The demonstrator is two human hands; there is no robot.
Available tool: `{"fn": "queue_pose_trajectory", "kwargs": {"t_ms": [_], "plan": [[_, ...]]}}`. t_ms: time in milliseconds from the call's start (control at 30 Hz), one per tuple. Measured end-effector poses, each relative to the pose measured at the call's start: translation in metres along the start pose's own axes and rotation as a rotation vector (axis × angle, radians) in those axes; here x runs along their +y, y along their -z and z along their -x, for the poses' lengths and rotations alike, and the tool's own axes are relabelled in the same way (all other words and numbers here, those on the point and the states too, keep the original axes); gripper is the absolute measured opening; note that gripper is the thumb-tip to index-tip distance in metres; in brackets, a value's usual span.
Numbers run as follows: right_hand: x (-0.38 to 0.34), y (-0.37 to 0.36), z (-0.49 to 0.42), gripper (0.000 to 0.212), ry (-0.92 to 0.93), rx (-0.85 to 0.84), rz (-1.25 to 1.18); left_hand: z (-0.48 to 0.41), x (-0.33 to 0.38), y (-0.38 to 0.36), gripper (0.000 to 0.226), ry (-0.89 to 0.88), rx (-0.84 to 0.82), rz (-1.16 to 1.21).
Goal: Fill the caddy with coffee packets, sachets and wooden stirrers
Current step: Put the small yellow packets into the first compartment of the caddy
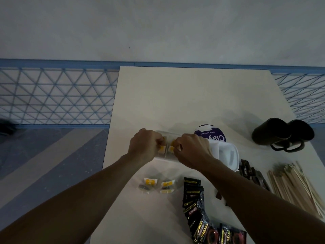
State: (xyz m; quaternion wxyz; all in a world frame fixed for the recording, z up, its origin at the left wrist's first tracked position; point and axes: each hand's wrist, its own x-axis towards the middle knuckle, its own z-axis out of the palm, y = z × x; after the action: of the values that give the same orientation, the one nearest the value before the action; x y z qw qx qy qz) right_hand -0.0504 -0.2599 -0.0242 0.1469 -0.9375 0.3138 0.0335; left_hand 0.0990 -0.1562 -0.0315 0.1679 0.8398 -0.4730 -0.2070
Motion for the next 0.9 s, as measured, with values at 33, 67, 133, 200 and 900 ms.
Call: {"fn": "queue_pose_trajectory", "kwargs": {"t_ms": [33,67,133,200,900], "plan": [[0.0,0.0,0.001,0.021,0.001,0.0,0.001,0.001,-0.001,0.001,0.022,-0.005,-0.001,0.018],[0.001,0.0,0.001,0.021,0.0,0.003,0.006,0.002,-0.001,0.001,0.021,-0.008,-0.001,0.041],[0.001,-0.001,0.003,0.024,-0.005,0.008,0.006,0.004,-0.002,0.003,0.021,0.001,0.004,0.074],[0.001,-0.001,0.005,0.025,-0.013,0.021,-0.011,0.007,-0.003,0.005,0.021,0.018,0.018,0.08],[-0.024,-0.019,0.085,0.057,0.11,-0.138,-0.234,0.102,-0.052,0.014,0.066,0.147,-0.382,0.177]]}}
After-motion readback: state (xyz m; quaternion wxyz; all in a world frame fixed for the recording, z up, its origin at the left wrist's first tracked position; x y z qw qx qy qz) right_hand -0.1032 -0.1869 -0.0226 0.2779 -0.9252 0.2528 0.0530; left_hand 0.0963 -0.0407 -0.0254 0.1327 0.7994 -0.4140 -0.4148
